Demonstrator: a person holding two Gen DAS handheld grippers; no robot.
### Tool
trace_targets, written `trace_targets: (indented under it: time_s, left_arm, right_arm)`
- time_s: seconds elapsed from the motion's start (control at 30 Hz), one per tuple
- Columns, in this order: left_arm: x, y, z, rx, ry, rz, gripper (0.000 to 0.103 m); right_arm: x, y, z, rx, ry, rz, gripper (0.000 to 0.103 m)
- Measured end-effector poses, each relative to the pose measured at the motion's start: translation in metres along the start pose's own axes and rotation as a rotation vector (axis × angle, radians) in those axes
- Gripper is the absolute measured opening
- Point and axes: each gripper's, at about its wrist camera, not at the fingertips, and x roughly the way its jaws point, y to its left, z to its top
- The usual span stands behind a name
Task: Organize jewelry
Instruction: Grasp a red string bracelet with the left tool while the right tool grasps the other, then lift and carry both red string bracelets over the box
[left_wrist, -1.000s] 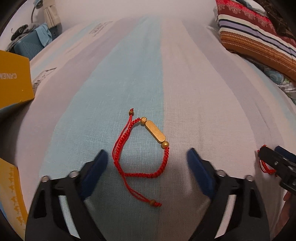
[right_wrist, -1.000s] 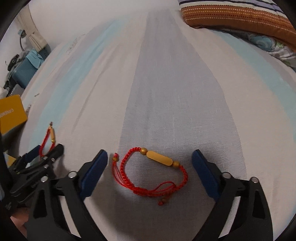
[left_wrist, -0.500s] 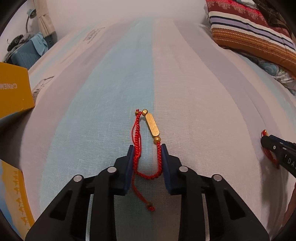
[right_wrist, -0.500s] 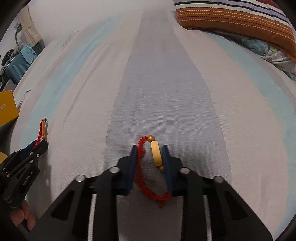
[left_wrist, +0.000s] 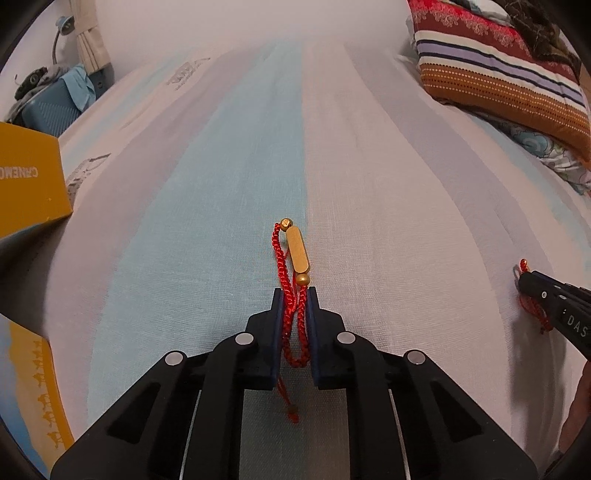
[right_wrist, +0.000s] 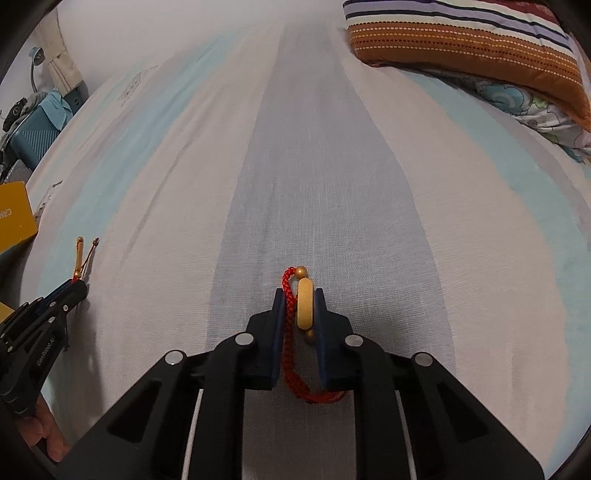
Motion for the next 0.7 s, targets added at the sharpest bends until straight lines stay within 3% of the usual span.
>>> trace_targets:
  time_s: [0.7]
  left_arm:
    - [-0.047, -0.004, 0.002, 0.008, -0.077, -0.049, 0.011]
  right_arm:
    - [-0.049, 0.006, 0.001, -0.01, -0.104, -0.003, 0.014]
